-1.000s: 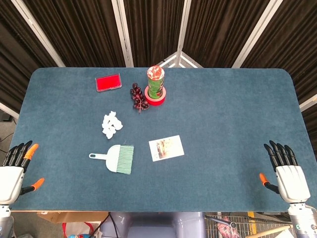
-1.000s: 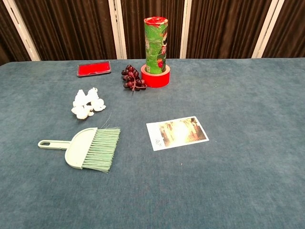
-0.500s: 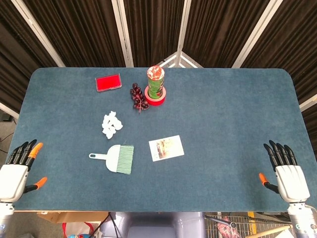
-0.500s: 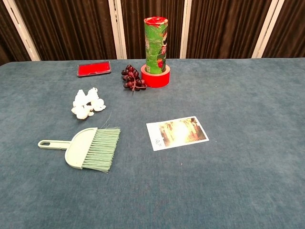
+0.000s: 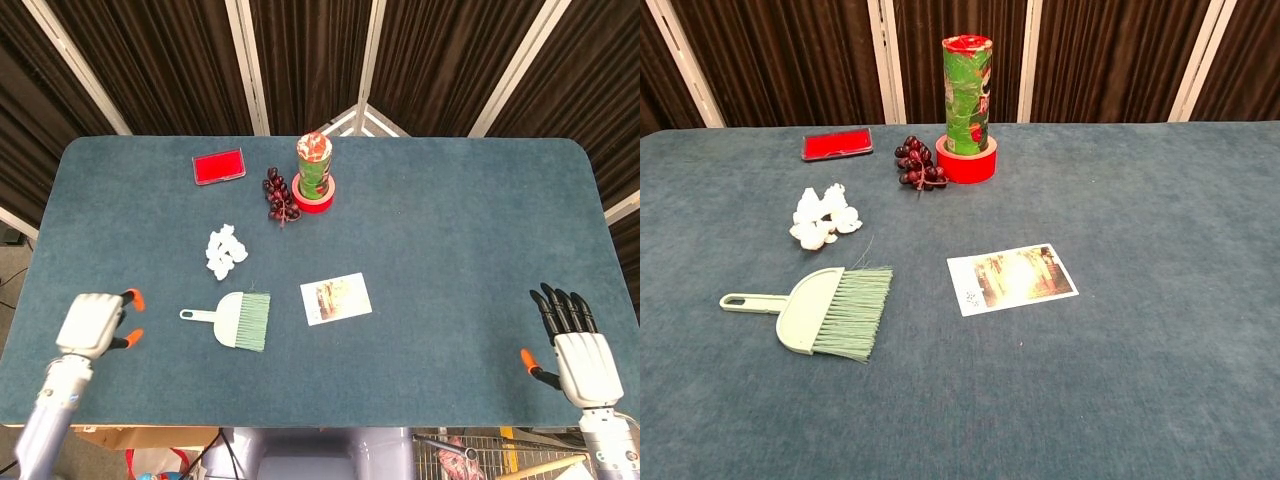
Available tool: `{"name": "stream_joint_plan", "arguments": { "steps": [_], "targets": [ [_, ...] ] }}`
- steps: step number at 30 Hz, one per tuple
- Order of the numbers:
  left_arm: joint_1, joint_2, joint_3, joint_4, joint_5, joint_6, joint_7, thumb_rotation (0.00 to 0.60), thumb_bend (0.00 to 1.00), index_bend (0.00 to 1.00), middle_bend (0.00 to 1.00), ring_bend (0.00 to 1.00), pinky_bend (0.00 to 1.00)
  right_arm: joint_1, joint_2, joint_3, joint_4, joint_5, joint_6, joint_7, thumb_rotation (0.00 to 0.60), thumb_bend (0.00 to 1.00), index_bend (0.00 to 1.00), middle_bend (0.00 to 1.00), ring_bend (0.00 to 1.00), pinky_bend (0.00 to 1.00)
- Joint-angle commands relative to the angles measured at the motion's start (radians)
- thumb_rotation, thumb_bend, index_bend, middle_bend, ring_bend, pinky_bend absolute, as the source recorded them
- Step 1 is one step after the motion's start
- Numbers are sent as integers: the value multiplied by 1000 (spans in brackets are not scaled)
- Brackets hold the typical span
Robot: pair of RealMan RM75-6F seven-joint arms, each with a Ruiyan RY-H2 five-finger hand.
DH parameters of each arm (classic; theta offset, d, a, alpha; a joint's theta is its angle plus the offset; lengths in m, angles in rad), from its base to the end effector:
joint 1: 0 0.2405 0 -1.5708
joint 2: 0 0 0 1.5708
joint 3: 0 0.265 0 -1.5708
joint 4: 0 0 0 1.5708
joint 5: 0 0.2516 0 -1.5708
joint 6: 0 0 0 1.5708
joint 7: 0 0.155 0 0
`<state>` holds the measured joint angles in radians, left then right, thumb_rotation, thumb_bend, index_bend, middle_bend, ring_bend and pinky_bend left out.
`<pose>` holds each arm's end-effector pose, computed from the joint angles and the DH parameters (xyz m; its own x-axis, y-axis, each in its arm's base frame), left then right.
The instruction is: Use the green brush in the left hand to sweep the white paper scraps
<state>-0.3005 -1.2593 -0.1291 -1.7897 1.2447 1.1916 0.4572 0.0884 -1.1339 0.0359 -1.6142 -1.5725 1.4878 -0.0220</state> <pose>-0.2543 0.2624 0.0375 0.4855 0.2043 0.8501 0.8742 -0.1057 -0.4739 -0.3231 -0.1931 0.1135 0.4060 -0.0112 0.9138 -0.9109 -0.0851 0.4037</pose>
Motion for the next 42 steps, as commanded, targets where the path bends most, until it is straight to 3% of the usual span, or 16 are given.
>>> {"name": "stream_joint_plan", "arguments": {
  "steps": [1, 8, 19, 42],
  "targets": [
    [-81, -80, -30, -2, -131, -60, 141, 600, 304, 492, 1000, 1000, 1000, 0, 1, 1, 1, 1, 1, 6, 600, 322, 0, 0, 0, 2],
    [-147, -174, -31, 45, -268, -70, 260, 600, 318, 451, 1000, 1000, 1000, 2, 3, -2, -2, -2, -3, 14, 600, 322, 0, 0, 0, 2],
    [-201, -245, -26, 98, -341, -60, 304, 600, 378, 446, 1000, 1000, 1000, 1, 2, -1, -3, 3, -3, 19, 600, 322, 0, 0, 0, 2],
    [-264, -359, 5, 223, -437, -69, 317, 600, 385, 442, 1000, 1000, 1000, 2, 3, 0, -9, 12, -11, 27, 600, 322, 0, 0, 0, 2]
  ]
}}
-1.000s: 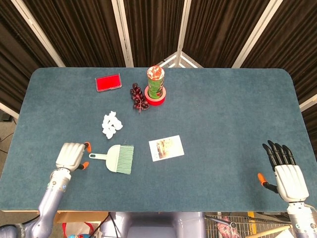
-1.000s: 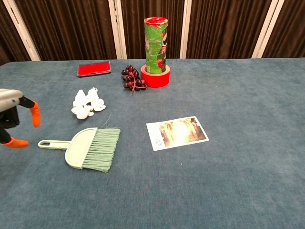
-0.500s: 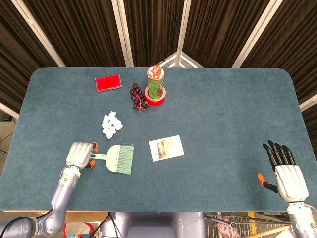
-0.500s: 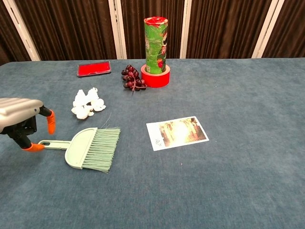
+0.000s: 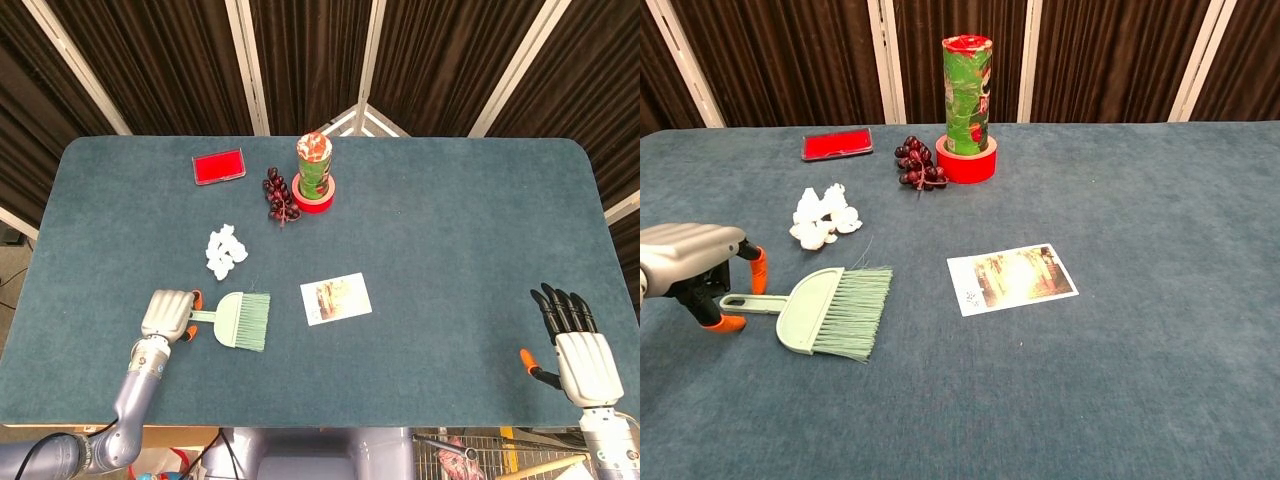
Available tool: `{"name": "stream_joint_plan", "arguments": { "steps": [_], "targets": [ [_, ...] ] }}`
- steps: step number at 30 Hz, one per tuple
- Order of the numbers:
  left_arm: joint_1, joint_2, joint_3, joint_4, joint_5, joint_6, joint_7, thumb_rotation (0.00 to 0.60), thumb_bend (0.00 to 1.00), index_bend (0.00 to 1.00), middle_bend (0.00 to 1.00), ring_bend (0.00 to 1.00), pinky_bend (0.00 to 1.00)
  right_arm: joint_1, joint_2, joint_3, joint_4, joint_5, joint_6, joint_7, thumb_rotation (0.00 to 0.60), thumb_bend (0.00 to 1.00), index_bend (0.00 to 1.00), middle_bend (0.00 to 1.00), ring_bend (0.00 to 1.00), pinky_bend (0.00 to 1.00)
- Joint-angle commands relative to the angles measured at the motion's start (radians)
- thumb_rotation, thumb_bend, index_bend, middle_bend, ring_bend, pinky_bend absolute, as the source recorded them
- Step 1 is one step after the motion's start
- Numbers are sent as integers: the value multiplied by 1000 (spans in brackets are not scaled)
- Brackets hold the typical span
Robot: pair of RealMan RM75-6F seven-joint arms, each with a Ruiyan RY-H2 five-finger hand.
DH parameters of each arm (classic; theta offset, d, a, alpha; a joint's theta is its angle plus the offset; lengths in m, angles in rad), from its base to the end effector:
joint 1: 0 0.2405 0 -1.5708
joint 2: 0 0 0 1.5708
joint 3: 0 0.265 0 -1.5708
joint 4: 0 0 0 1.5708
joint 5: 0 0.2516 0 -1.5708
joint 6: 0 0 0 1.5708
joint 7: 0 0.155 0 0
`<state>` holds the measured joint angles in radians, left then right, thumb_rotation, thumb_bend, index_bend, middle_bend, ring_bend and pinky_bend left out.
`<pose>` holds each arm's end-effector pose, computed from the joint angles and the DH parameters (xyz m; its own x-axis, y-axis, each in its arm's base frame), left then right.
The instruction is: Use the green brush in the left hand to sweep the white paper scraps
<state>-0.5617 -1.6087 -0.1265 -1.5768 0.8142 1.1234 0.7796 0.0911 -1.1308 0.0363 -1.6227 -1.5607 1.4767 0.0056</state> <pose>-0.2187 0.3044 -0.0767 0.5571 0.3814 0.7377 0.8195 -0.1089 -0.5626 -0.3231 -0.1941 0.1128 0.3756 -0.0237 0.9265 -0.9248 -0.0759 0.3729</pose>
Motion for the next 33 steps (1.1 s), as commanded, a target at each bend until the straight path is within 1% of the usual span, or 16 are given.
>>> {"name": "stream_joint_plan", "arguments": {
  "steps": [1, 4, 7, 9, 12, 17, 18, 19, 22, 24, 26, 28, 29, 33],
  "targets": [
    [-4, -15, 3, 17, -8, 0, -9, 600, 386, 442, 1000, 1000, 1000, -1, -1, -1, -1, 0, 1, -3, 600, 322, 0, 0, 0, 2],
    [-4, -18, 7, 19, -7, 6, -17, 600, 418, 465, 1000, 1000, 1000, -2, -1, -1, -2, 0, 1, -5, 600, 322, 0, 0, 0, 1],
    [-1, -12, 13, 13, 10, 14, -31, 600, 521, 569, 1000, 1000, 1000, -2, -1, 0, -3, 2, 2, -5, 600, 322, 0, 0, 0, 2],
    [2, -6, 15, 7, 27, 22, -44, 600, 623, 656, 1000, 1000, 1000, -3, -1, 0, -3, 3, 2, -4, 600, 321, 0, 0, 0, 2],
    [8, 10, 12, -13, 58, 40, -73, 600, 712, 715, 1000, 1000, 1000, -3, -1, 0, -3, 3, 2, -4, 600, 322, 0, 0, 0, 2],
    [6, 48, -3, -64, 84, 61, -87, 600, 734, 747, 1000, 1000, 1000, -3, 0, 0, -4, 1, 4, -4, 600, 322, 0, 0, 0, 2],
    [1, 58, -16, -84, 92, 74, -85, 600, 734, 749, 1000, 1000, 1000, -3, 0, 0, -4, 1, 3, -4, 600, 322, 0, 0, 0, 2],
    [-13, 67, -46, -121, 95, 96, -69, 600, 734, 750, 1000, 1000, 1000, -2, 0, 1, -5, 4, 2, -1, 600, 322, 0, 0, 0, 2],
    [-49, 65, -93, -163, 43, 105, -16, 600, 734, 754, 1000, 1000, 1000, -2, 2, 1, -5, 6, 0, 2, 600, 322, 0, 0, 0, 2],
    [-69, 59, -113, -168, 13, 104, 5, 600, 734, 757, 1000, 1000, 1000, -2, 3, 2, -6, 7, 0, 5, 600, 322, 0, 0, 0, 2],
    [-93, 49, -137, -165, -16, 100, 25, 600, 736, 761, 1000, 1000, 1000, -2, 3, 2, -7, 10, -2, 8, 600, 322, 0, 0, 0, 2],
    [-147, 24, -182, -137, -78, 85, 67, 600, 738, 763, 1000, 1000, 1000, 0, 5, 4, -6, 19, -10, 16, 600, 321, 0, 0, 0, 2],
    [-167, 13, -196, -123, -108, 79, 85, 600, 739, 763, 1000, 1000, 1000, 1, 6, 5, -6, 22, -14, 19, 600, 321, 0, 0, 0, 2],
    [-245, -29, -233, -54, -210, 56, 152, 600, 740, 764, 1000, 1000, 1000, 5, 10, 8, -7, 35, -26, 38, 600, 322, 0, 0, 0, 2]
  ]
}}
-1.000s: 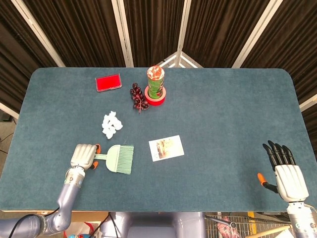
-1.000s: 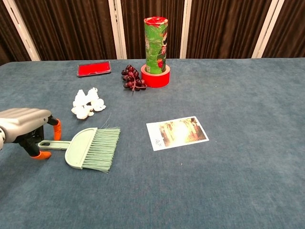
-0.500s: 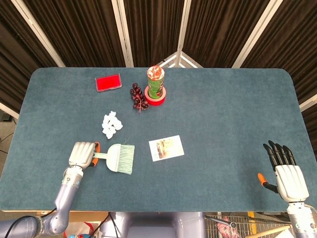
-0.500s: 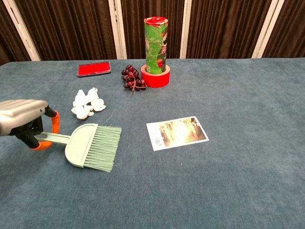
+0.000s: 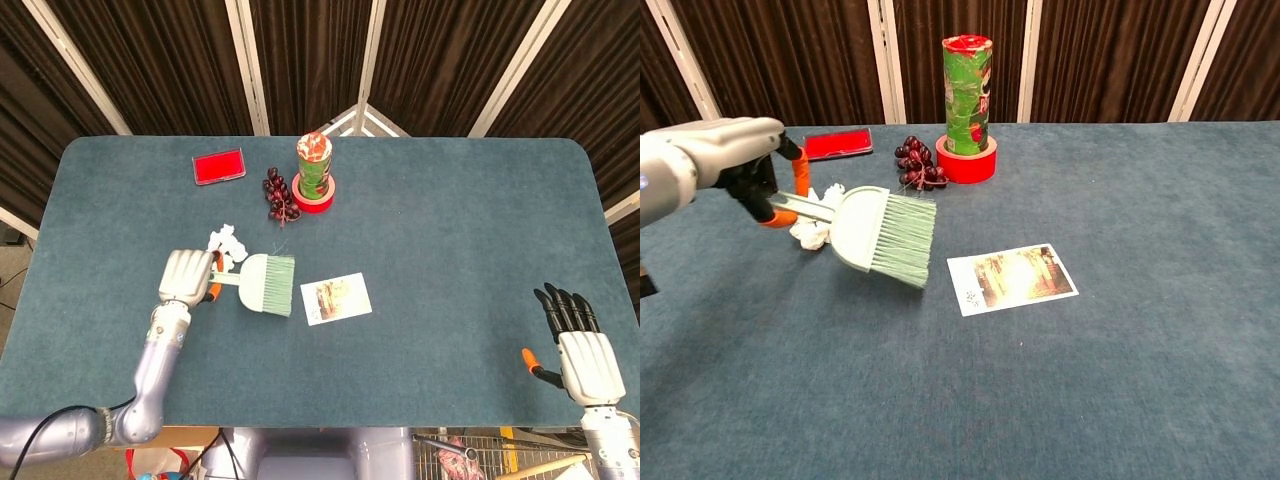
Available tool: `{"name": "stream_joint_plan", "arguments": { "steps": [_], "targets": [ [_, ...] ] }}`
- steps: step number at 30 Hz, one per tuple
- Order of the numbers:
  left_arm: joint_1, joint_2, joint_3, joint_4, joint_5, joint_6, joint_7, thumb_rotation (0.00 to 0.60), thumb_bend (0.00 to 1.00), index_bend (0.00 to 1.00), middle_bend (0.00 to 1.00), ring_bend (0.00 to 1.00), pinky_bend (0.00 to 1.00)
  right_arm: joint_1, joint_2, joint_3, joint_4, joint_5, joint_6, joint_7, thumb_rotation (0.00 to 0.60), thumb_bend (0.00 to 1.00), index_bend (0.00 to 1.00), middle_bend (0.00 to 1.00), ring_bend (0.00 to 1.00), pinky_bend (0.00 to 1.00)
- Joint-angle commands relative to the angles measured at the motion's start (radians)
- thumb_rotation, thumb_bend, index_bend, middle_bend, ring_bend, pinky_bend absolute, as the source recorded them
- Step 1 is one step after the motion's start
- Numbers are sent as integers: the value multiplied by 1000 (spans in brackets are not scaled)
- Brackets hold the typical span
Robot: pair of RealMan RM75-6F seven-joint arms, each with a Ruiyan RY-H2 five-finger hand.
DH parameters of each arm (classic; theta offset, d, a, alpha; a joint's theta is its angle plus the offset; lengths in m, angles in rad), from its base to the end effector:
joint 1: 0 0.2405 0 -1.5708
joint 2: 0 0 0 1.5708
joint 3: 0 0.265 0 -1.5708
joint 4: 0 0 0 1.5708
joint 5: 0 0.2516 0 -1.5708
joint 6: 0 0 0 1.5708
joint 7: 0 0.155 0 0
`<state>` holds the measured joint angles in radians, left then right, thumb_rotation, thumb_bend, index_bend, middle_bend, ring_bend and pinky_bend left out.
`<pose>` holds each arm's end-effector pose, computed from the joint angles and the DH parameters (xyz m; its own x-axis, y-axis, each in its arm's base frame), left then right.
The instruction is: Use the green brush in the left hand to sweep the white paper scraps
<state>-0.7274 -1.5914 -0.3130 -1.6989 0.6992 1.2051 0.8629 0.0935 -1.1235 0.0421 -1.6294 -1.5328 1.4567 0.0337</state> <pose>-0.1222 0.3589 -0.0409 0.4906 0.2299 0.8405 0.8711 -0.1072 -0.4792 -0.3266 -0.1964 0.1142 0.3479 -0.0384 0.9367 -0.9369 -0.0498 0.3459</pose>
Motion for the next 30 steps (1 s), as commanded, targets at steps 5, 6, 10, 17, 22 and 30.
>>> {"name": "stream_joint_plan", "arguments": {
  "steps": [5, 6, 10, 17, 22, 30],
  "targets": [
    [-157, -113, -57, 191, -194, -42, 127, 600, 741, 765, 1000, 1000, 1000, 4, 11, 4, -2, 20, -19, 25, 600, 321, 0, 0, 0, 2],
    [-168, -125, -56, 218, -211, -45, 136, 600, 742, 765, 1000, 1000, 1000, 5, 11, 5, -3, 23, -21, 28, 600, 321, 0, 0, 0, 2],
    [-189, -144, -48, 280, -232, -54, 142, 600, 744, 766, 1000, 1000, 1000, 4, 15, 5, -6, 26, -23, 34, 600, 322, 0, 0, 0, 2],
    [-148, -57, 2, 280, -217, -50, 125, 600, 747, 770, 1000, 1000, 1000, 5, 14, 4, -4, 28, -27, 29, 600, 321, 0, 0, 0, 2],
    [-66, 100, 42, 228, -189, -29, 75, 600, 748, 772, 1000, 1000, 1000, 3, 15, 7, -3, 29, -19, 26, 600, 322, 0, 0, 0, 2],
    [18, 255, 65, 199, -202, -27, 6, 600, 747, 772, 1000, 1000, 1000, 0, 16, 2, -11, 14, -11, 16, 600, 322, 0, 0, 0, 2]
  ]
}}
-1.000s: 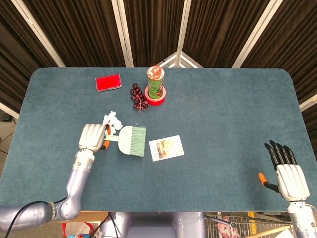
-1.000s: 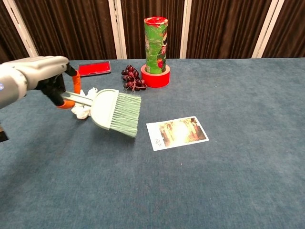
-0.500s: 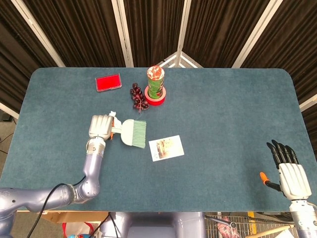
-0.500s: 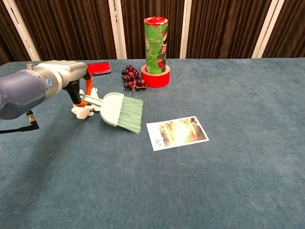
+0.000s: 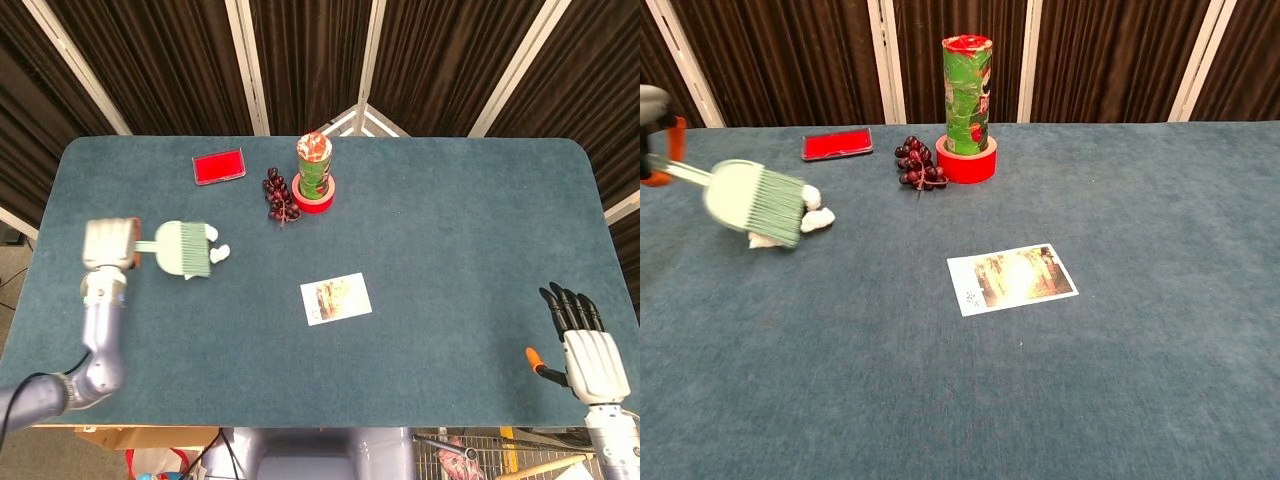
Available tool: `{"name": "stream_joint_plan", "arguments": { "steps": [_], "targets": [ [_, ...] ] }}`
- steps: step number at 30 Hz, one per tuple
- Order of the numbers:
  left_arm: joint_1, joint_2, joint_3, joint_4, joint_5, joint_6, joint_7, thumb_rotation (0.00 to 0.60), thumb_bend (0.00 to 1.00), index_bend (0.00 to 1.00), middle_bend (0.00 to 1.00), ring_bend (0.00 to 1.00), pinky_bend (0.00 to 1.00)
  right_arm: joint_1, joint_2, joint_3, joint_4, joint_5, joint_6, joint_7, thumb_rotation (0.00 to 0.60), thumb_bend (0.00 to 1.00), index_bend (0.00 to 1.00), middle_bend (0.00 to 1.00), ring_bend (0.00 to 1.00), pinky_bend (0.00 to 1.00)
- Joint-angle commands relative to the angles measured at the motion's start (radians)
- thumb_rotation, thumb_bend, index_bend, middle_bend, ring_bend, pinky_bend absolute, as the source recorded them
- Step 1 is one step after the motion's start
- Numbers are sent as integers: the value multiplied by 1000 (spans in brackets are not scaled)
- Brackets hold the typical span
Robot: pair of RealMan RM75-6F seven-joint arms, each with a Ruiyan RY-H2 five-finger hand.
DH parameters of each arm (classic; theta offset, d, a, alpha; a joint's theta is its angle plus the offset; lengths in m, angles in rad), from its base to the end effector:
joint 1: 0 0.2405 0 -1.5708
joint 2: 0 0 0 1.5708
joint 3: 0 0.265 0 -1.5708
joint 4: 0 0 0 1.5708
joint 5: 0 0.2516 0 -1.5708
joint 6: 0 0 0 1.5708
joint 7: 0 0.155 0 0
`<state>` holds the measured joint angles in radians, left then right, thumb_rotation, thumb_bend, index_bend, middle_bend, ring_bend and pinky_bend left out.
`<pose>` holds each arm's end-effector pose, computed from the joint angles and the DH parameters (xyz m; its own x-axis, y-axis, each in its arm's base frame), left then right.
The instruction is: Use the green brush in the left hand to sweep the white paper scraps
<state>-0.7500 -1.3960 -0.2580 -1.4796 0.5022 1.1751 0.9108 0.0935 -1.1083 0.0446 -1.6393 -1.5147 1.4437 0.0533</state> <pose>-0.2385 0.4173 0.0462 0.6910 0.2307 0.6850 0.6653 0.1677 -0.7275 -0.3291 -0.1970 0.1180 0.3326 -0.0485 0.9418 -0.9430 -0.0309 0.3314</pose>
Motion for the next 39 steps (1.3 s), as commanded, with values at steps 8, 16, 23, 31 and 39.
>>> {"name": "stream_joint_plan", "arguments": {
  "steps": [8, 16, 23, 31, 39],
  "targets": [
    [77, 161, -48, -177, 122, 33, -226, 600, 748, 772, 1000, 1000, 1000, 3, -7, -1, -5, -12, 3, -20, 600, 322, 0, 0, 0, 2],
    [-5, 23, -14, -196, 149, 45, -139, 600, 748, 772, 1000, 1000, 1000, 3, -5, -1, -4, -9, 1, -13, 600, 321, 0, 0, 0, 2],
    [-60, -115, 18, -104, 89, 38, -57, 600, 747, 772, 1000, 1000, 1000, -1, -2, -1, -1, -2, 4, -1, 600, 322, 0, 0, 0, 2],
    [-32, -86, 38, -32, 64, 39, -67, 600, 748, 772, 1000, 1000, 1000, -9, 2, -3, -1, -1, 12, 0, 600, 322, 0, 0, 0, 2],
    [65, 29, 47, 78, 8, 6, -165, 600, 749, 773, 1000, 1000, 1000, -15, 0, -10, -13, -14, 21, -18, 600, 322, 0, 0, 0, 2]
  ]
}}
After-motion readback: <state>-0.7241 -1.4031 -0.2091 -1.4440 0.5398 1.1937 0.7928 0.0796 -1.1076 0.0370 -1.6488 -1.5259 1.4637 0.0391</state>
